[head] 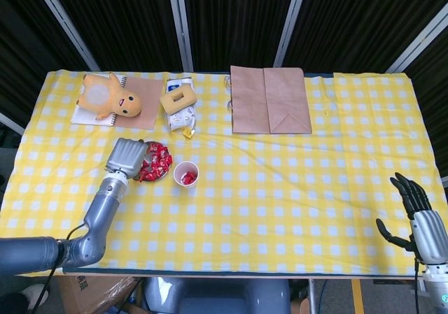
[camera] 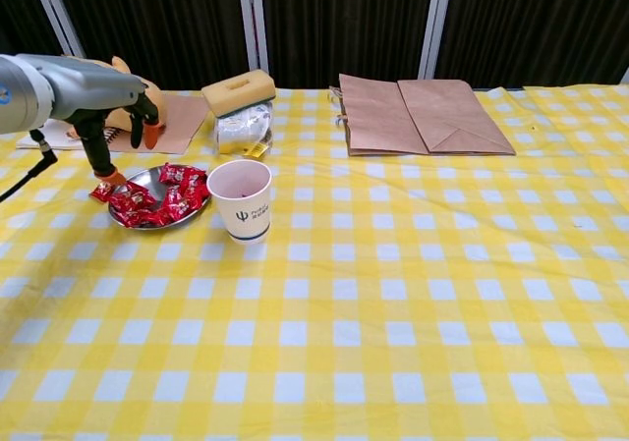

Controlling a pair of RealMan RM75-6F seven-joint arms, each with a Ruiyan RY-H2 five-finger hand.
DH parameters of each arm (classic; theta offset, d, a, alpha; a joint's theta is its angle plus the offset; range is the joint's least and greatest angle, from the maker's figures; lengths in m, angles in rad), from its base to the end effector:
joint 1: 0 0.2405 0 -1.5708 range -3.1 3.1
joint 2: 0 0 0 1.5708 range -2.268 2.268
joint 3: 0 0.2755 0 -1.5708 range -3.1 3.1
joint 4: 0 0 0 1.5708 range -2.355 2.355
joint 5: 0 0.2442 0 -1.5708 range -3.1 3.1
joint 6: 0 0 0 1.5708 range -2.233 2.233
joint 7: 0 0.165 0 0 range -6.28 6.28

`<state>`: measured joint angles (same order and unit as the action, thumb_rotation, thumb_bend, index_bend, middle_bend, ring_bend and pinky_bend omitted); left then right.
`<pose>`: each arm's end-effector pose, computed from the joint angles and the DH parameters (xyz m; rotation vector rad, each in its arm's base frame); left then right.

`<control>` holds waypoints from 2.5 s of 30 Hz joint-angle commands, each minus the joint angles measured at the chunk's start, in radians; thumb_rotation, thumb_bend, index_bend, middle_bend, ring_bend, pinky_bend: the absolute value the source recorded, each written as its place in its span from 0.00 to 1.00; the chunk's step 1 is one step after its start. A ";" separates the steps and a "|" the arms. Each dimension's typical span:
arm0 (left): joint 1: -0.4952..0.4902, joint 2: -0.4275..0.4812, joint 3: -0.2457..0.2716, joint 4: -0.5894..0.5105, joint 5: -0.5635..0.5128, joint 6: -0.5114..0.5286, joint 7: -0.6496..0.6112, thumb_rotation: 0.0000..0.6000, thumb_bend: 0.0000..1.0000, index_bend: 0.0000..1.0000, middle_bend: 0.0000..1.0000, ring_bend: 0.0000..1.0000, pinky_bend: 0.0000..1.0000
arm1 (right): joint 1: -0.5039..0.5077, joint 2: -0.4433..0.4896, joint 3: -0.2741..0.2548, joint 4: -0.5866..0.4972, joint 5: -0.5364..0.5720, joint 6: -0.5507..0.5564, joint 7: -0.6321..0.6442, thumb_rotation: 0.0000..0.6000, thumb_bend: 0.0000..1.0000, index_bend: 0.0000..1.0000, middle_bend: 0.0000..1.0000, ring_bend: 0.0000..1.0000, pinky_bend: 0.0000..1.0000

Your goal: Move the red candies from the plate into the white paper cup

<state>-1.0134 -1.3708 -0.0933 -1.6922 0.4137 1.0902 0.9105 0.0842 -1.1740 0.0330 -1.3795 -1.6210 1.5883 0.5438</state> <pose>-0.1499 0.4101 -0.0069 -1.7996 -0.7840 -0.4035 -0.3631 -0.2038 0.1467 1.3221 -1.0879 1.2934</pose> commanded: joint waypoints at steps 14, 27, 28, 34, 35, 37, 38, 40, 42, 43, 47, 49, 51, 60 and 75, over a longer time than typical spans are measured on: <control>-0.009 -0.093 0.026 0.143 -0.098 -0.033 0.044 1.00 0.23 0.36 0.35 0.96 0.98 | 0.002 0.002 0.000 -0.001 0.002 -0.005 0.008 1.00 0.42 0.00 0.00 0.00 0.00; -0.017 -0.146 0.021 0.207 -0.137 -0.045 0.068 1.00 0.23 0.36 0.34 0.96 0.98 | 0.001 0.003 0.001 -0.002 0.006 -0.007 0.012 1.00 0.42 0.00 0.00 0.00 0.00; -0.017 -0.152 0.020 0.214 -0.135 -0.045 0.067 1.00 0.23 0.36 0.34 0.96 0.98 | 0.001 0.004 0.001 -0.002 0.007 -0.007 0.012 1.00 0.42 0.00 0.00 0.00 0.00; -0.017 -0.185 0.006 0.251 -0.126 -0.044 0.059 1.00 0.23 0.34 0.34 0.96 0.98 | 0.002 0.004 0.000 -0.003 0.007 -0.009 0.012 1.00 0.42 0.00 0.00 0.00 0.00; -0.018 -0.188 0.004 0.256 -0.126 -0.044 0.060 1.00 0.23 0.34 0.33 0.96 0.98 | 0.002 0.004 0.000 -0.003 0.007 -0.009 0.013 1.00 0.42 0.00 0.00 0.00 0.00; -0.019 -0.194 0.000 0.263 -0.126 -0.047 0.062 1.00 0.23 0.33 0.33 0.96 0.98 | 0.002 0.004 0.000 -0.002 0.006 -0.009 0.013 1.00 0.42 0.00 0.00 0.00 0.00; -0.020 -0.197 -0.002 0.266 -0.125 -0.047 0.062 1.00 0.23 0.33 0.33 0.96 0.98 | 0.002 0.004 0.000 -0.003 0.006 -0.009 0.014 1.00 0.42 0.00 0.00 0.00 0.00; -0.020 -0.201 -0.004 0.271 -0.122 -0.048 0.061 1.00 0.23 0.33 0.33 0.96 0.98 | 0.002 0.004 0.000 -0.003 0.006 -0.009 0.014 1.00 0.42 0.00 0.00 0.00 0.00; -0.021 -0.205 -0.006 0.274 -0.123 -0.050 0.066 1.00 0.23 0.33 0.33 0.96 0.98 | 0.002 0.004 0.000 -0.002 0.006 -0.009 0.015 1.00 0.42 0.00 0.00 0.00 0.00; -0.022 -0.206 -0.006 0.275 -0.125 -0.049 0.069 1.00 0.23 0.34 0.33 0.96 0.98 | 0.002 0.004 0.000 -0.002 0.006 -0.009 0.016 1.00 0.42 0.00 0.00 0.00 0.00; -0.024 -0.211 -0.007 0.280 -0.135 -0.048 0.084 1.00 0.23 0.34 0.33 0.96 0.98 | 0.002 0.005 0.000 -0.003 0.006 -0.009 0.017 1.00 0.42 0.00 0.00 0.00 0.00; -0.025 -0.213 -0.007 0.284 -0.139 -0.049 0.088 1.00 0.23 0.34 0.33 0.96 0.98 | 0.002 0.005 0.000 -0.003 0.005 -0.009 0.018 1.00 0.42 0.00 0.00 0.00 0.00; -0.025 -0.217 -0.009 0.288 -0.144 -0.050 0.092 1.00 0.23 0.34 0.33 0.96 0.98 | 0.002 0.005 0.000 -0.004 0.005 -0.008 0.017 1.00 0.42 0.00 0.00 0.00 0.00; -0.025 -0.230 -0.012 0.303 -0.159 -0.051 0.110 1.00 0.23 0.34 0.33 0.96 0.98 | 0.002 0.005 0.000 -0.003 0.006 -0.009 0.020 1.00 0.42 0.00 0.00 0.00 0.00; -0.032 -0.258 -0.031 0.336 -0.167 -0.061 0.125 1.00 0.23 0.38 0.36 0.96 0.98 | 0.002 0.005 0.000 -0.003 0.006 -0.008 0.020 1.00 0.42 0.00 0.00 0.00 0.00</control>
<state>-1.0450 -1.6275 -0.1231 -1.3573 0.2444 1.0297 1.0365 0.0857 -1.1693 0.0334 -1.3823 -1.6151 1.5801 0.5639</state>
